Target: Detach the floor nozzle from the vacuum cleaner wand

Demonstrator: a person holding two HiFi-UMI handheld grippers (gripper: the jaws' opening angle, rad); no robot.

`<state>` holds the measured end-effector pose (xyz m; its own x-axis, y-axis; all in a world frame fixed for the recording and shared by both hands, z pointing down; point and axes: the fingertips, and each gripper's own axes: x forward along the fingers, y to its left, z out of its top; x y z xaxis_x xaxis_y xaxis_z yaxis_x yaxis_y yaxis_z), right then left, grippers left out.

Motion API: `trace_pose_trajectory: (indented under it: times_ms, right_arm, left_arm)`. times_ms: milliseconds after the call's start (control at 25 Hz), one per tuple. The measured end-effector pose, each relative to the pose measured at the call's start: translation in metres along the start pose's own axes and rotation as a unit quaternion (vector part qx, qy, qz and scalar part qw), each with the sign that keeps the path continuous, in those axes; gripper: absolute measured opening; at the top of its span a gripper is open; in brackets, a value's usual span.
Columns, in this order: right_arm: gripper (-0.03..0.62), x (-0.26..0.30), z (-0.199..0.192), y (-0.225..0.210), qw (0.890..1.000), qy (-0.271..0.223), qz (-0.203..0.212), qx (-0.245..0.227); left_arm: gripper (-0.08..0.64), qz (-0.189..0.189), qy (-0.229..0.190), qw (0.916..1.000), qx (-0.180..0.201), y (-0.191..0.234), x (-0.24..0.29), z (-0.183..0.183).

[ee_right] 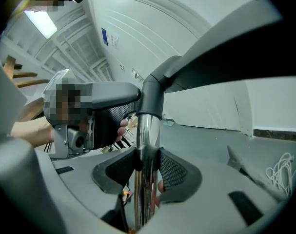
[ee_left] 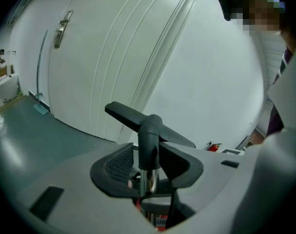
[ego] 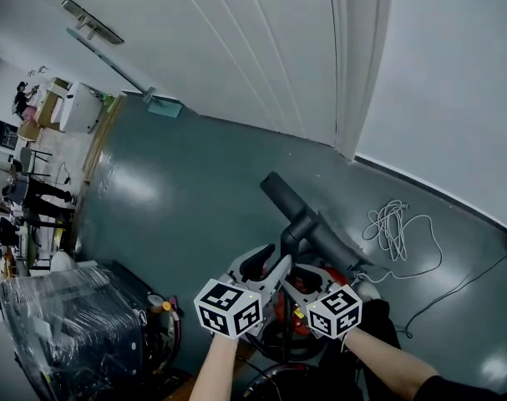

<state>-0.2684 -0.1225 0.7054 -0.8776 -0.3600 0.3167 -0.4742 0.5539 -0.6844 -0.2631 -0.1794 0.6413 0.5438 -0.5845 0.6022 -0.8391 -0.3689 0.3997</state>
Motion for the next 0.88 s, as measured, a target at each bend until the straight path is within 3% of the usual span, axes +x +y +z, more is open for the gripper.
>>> trace_pose_trajectory:
  times_ms: [160, 400, 680, 880]
  right_arm:
    - [0.16, 0.0, 0.001, 0.002, 1.0, -0.002, 0.007, -0.003]
    - [0.16, 0.001, 0.001, 0.003, 1.0, -0.001, 0.007, 0.002]
    - [0.158, -0.001, 0.001, 0.003, 1.0, -0.003, 0.007, 0.005]
    - [0.156, 0.0, 0.002, 0.004, 1.0, -0.007, 0.006, 0.003]
  left_arm:
    - [0.179, -0.035, 0.01, 0.9992, -0.016, -0.007, 0.008, 0.003]
    - [0.183, -0.046, 0.039, 0.998, -0.016, -0.006, 0.025, -0.003]
    - [0.181, -0.047, 0.045, 0.9976, -0.025, -0.005, 0.03, -0.006]
    - [0.176, -0.025, 0.038, 0.9988, -0.019, -0.004, 0.028, -0.004]
